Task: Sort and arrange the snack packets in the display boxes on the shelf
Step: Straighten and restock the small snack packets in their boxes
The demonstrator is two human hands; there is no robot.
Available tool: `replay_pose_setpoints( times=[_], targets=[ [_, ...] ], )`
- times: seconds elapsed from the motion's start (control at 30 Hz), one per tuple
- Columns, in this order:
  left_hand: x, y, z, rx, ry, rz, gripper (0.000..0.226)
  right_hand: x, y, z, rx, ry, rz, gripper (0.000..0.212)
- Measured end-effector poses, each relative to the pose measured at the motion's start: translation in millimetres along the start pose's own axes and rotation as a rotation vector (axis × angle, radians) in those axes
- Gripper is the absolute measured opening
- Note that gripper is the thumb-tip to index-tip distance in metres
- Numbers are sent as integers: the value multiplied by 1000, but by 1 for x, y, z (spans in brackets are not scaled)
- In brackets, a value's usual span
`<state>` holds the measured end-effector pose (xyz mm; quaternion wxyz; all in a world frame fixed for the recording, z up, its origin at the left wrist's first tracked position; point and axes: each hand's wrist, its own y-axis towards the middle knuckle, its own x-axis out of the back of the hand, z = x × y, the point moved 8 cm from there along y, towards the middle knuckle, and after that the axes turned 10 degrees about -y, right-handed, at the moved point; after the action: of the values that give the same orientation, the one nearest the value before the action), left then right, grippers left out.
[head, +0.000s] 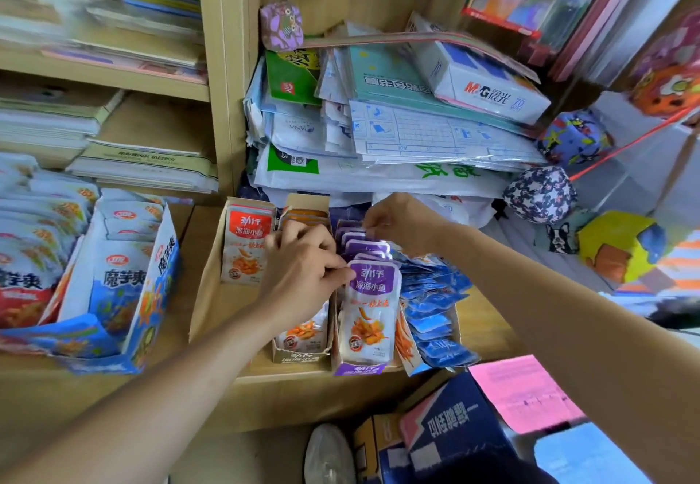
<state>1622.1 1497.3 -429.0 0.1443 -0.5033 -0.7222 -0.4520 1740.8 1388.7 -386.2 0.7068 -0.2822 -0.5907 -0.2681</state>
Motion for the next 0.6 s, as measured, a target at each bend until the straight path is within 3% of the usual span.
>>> replay_pose_setpoints(
  times=[0.17,0.33,0.47,0.6],
  targets=[
    [-1,-3,-4,-24,29,7,14,14,-3,-7,-48,112,-4,13],
    [1,-9,-10,-27,98,-45,12,-4,-3,8,27,-174,12,20],
    [12,-9,-10,-4,104,-179,11,13,-17,6,-3,-93,-180,30],
    [13,-13,-10,6,128,-205,13,31,-68,18,70,30,-461,18]
  ],
)
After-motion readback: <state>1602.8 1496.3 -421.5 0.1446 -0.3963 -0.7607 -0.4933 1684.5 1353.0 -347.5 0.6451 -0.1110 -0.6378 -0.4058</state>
